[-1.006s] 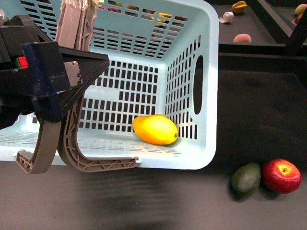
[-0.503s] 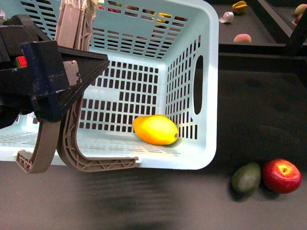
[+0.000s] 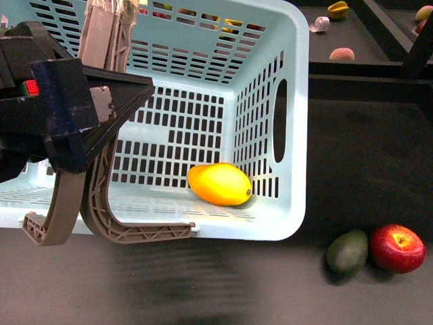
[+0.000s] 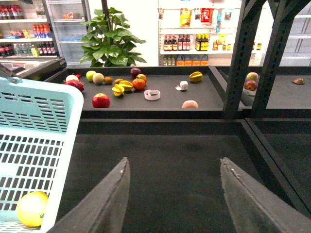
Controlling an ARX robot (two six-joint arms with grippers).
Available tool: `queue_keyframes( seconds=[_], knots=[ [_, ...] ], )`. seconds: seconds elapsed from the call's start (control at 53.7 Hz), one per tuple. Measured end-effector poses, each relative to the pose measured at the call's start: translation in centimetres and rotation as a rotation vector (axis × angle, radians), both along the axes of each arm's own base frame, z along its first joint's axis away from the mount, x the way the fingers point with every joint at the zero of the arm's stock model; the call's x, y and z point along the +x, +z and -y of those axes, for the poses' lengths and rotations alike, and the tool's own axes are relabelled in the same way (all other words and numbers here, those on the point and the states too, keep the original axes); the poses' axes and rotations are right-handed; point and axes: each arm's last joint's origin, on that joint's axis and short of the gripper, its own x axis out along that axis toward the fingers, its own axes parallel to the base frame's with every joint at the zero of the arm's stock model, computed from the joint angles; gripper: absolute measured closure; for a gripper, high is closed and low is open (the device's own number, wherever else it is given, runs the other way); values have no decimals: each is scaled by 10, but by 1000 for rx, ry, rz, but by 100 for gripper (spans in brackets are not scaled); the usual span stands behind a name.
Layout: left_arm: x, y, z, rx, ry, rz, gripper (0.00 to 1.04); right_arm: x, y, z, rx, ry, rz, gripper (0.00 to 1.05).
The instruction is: Pick mango with right arm and hold basket with left
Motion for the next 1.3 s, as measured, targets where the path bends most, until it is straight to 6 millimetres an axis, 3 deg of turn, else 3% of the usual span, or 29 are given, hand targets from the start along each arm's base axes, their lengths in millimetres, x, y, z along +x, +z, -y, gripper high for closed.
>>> queue_keyframes(
  seconds=[0.112, 0.261, 0.559, 0.913, 1.155, 1.304],
  knots=[
    [2, -1, 1, -18, -47, 30, 93, 0, 0, 0, 0, 0, 0, 29],
    [19, 2, 8, -22, -9, 88, 93, 0, 0, 0, 1, 1, 0, 6],
    [72, 12, 16, -251, 280, -33, 93, 0, 0, 0, 0, 1, 0, 8],
    [132, 7, -13, -572, 700, -199, 93, 0, 0, 0, 0, 1, 0, 8],
    [161, -10, -41, -673, 933, -239, 93, 0, 0, 0, 0, 1, 0, 8],
    [167, -20, -60, -676, 1060, -214, 93, 0, 0, 0, 0, 1, 0, 8]
  ],
)
